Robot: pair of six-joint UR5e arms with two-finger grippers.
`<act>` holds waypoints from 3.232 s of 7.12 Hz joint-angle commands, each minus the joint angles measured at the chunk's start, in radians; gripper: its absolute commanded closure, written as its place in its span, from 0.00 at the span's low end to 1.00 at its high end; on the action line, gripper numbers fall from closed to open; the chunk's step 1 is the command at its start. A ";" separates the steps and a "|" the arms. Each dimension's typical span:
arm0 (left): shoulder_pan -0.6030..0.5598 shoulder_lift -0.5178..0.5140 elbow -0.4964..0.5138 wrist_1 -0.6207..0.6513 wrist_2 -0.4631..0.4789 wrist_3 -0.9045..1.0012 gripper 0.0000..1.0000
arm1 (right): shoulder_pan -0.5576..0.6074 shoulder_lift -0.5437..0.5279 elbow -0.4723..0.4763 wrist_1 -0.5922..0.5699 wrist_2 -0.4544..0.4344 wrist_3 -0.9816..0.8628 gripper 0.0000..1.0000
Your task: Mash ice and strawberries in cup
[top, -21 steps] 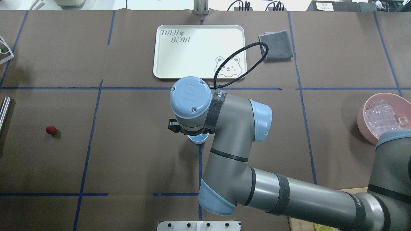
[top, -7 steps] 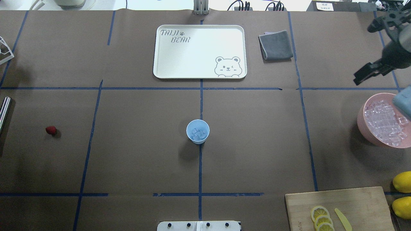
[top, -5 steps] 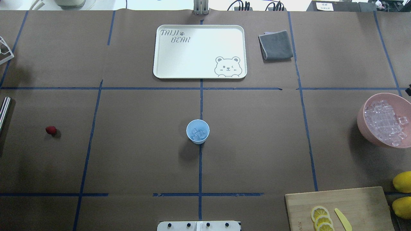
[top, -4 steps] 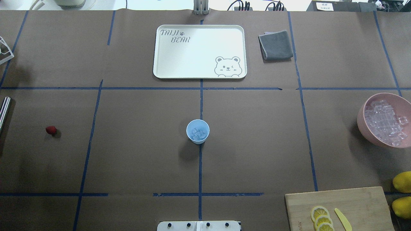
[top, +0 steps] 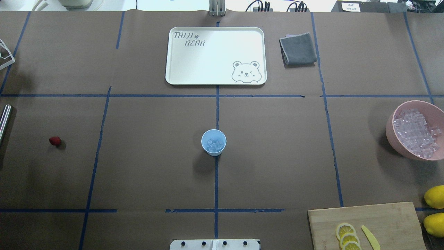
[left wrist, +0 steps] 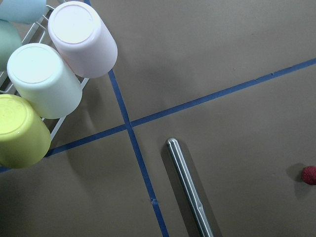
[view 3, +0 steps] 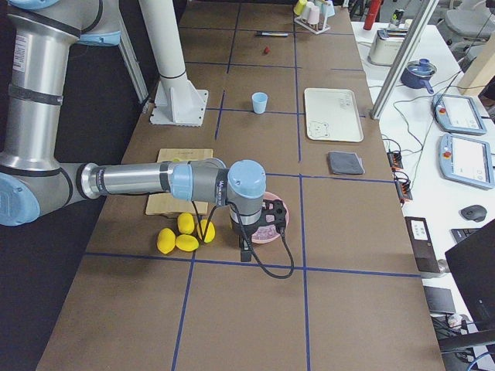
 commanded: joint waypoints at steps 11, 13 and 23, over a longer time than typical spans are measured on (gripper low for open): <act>0.656 0.057 0.022 -0.583 0.283 -0.920 0.00 | 0.002 0.002 -0.005 0.000 0.019 0.003 0.01; 0.691 0.045 0.137 -0.728 0.296 -0.960 0.00 | 0.002 0.002 -0.005 0.000 0.018 0.003 0.01; 0.713 0.059 0.084 -0.721 0.291 -0.976 0.95 | 0.002 0.000 -0.002 0.002 0.018 0.003 0.01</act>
